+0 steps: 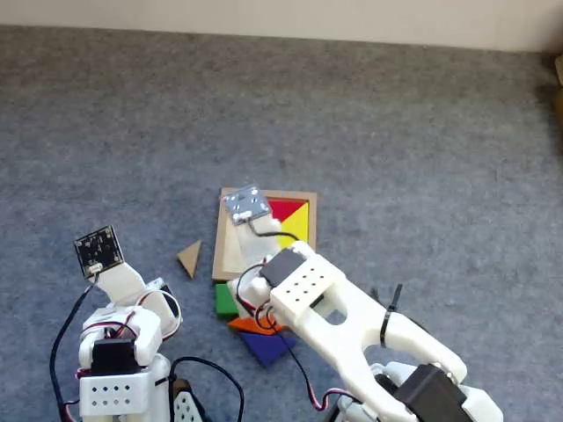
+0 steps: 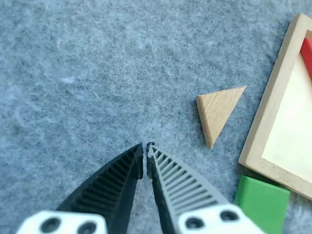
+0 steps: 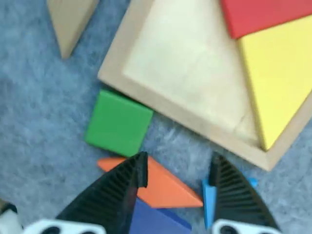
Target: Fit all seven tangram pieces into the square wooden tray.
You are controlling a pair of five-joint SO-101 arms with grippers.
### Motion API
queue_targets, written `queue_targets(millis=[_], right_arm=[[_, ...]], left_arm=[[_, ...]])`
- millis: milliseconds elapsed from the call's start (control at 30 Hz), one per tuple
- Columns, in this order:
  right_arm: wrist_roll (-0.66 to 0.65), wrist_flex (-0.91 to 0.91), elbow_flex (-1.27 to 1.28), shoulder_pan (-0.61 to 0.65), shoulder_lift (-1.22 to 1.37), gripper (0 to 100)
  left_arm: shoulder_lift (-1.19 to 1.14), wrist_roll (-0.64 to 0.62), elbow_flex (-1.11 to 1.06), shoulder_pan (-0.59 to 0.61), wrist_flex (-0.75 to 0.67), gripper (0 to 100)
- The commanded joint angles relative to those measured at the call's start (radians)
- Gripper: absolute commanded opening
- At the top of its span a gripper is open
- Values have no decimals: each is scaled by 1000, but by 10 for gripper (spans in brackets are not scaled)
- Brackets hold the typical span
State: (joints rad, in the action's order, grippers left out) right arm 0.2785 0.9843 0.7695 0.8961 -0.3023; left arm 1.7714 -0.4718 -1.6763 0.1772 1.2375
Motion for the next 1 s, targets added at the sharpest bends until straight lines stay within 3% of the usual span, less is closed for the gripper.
queue_targets(millis=[0,300,833,967], right_arm=[[-18,65,-18,36,-59,283],[-25,76,-10,148,-51,283],[-28,73,-1,174,-48,283],[-28,-33,79,200,-48,283]], left_arm=[[-7,6,-22,-21,5,43],[-7,6,-22,-21,5,43],[-7,6,-22,-21,5,43],[-7,6,-22,-21,5,43]])
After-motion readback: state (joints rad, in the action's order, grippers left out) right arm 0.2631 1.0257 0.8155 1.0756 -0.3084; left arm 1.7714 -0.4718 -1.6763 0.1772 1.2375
